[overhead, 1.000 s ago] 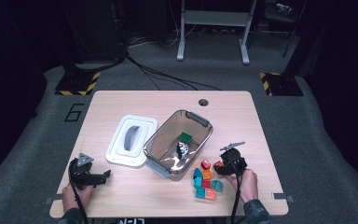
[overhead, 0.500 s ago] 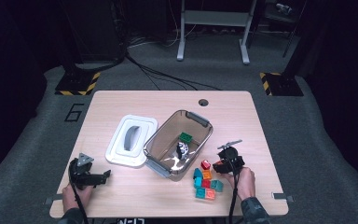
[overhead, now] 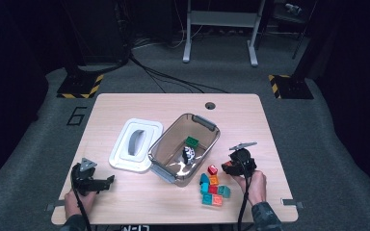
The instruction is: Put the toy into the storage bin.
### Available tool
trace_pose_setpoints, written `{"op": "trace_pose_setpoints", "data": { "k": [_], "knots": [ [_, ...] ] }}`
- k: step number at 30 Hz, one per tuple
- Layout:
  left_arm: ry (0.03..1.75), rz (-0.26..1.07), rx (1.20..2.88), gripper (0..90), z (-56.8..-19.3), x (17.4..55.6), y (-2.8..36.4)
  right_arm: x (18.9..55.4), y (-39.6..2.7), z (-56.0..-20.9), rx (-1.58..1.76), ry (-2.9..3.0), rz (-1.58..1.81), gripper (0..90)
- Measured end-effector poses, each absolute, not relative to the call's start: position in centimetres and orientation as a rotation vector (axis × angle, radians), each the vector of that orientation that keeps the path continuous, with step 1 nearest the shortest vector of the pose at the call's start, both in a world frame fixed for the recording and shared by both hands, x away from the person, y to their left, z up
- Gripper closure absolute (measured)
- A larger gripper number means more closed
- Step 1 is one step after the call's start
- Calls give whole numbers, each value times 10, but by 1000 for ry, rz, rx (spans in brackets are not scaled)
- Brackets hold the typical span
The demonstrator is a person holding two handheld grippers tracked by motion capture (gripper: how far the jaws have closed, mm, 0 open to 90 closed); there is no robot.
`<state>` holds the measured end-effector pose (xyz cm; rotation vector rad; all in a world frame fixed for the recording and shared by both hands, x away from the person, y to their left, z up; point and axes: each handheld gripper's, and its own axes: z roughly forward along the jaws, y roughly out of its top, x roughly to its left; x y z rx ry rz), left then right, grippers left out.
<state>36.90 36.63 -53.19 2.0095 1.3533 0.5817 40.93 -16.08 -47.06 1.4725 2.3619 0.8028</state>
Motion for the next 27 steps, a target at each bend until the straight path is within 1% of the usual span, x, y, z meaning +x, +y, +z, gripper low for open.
{"op": "trace_pose_setpoints", "data": {
  "k": [27],
  "knots": [
    [1354,581,2010,0,-532,369,366,411,-163,-405,1356,2256,941,589]
  ]
}}
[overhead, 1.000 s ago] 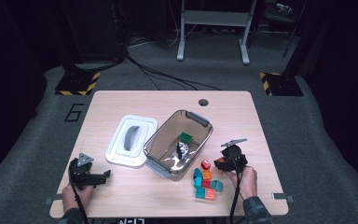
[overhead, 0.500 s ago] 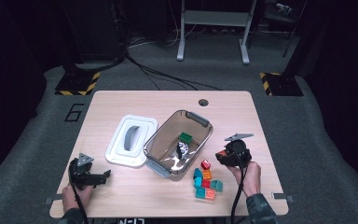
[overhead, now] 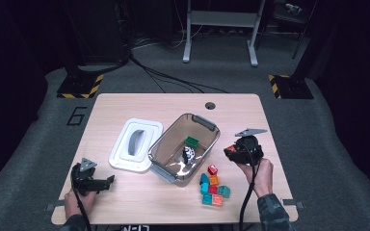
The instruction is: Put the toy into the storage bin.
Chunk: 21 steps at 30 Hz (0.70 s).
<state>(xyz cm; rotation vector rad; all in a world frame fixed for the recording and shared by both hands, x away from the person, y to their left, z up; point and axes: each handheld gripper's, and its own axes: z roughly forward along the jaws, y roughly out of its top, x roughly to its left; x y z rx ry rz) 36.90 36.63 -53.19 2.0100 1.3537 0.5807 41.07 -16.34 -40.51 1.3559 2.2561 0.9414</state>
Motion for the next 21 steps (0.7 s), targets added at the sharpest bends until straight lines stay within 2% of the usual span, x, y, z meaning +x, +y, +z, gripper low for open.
{"op": "trace_pose_setpoints", "data": {
  "k": [10,21],
  "knots": [
    [1353,579,2010,0,-532,369,366,415,-160,-375,1299,2233,984,589],
    [1351,571,2015,0,-531,369,367,427,-137,-351,1226,2246,1031,589]
  ]
}}
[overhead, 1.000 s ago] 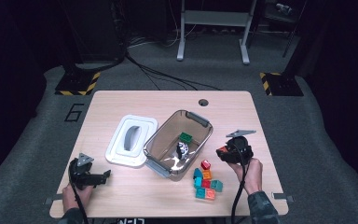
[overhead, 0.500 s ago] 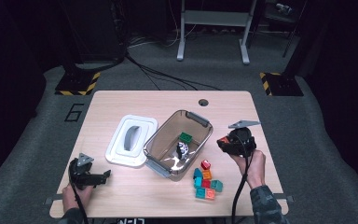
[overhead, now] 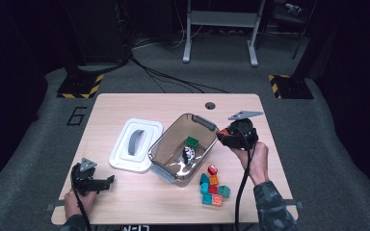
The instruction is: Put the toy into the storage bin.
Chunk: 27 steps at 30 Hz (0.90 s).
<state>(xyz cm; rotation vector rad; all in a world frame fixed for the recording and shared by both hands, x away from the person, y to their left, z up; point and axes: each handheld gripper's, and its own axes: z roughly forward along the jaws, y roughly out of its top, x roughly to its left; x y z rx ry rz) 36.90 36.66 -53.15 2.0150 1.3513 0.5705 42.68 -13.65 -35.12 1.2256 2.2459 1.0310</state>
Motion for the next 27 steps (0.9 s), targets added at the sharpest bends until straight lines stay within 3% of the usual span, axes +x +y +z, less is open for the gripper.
{"op": "trace_pose_setpoints", "data": {
  "k": [10,27],
  "knots": [
    [1351,570,2015,0,-531,369,367,439,-103,-348,1153,2314,1031,589],
    [1351,569,2016,0,-531,369,367,451,-75,-384,1132,2454,947,588]
  ]
}}
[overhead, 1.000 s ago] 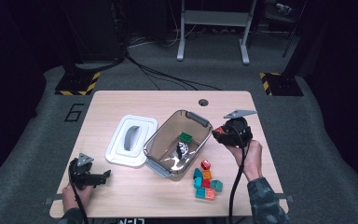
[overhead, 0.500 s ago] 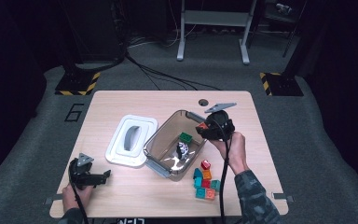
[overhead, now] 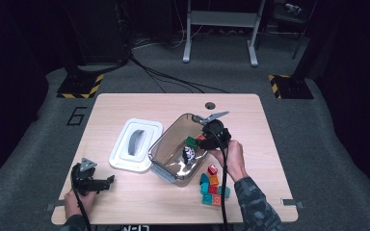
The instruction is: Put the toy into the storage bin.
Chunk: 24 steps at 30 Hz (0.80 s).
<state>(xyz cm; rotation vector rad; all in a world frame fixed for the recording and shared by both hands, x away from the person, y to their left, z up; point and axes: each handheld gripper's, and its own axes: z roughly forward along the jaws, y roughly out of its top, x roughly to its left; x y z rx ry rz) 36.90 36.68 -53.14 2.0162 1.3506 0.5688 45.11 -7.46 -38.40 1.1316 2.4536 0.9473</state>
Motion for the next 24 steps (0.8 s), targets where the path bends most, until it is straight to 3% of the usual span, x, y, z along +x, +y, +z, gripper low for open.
{"op": "trace_pose_setpoints", "data": {
  "k": [16,24],
  "knots": [
    [1351,572,2016,0,-531,369,367,452,-66,-395,1127,2500,908,575],
    [1352,572,2016,0,-531,369,367,444,-72,-385,1125,2471,958,327]
  ]
}}
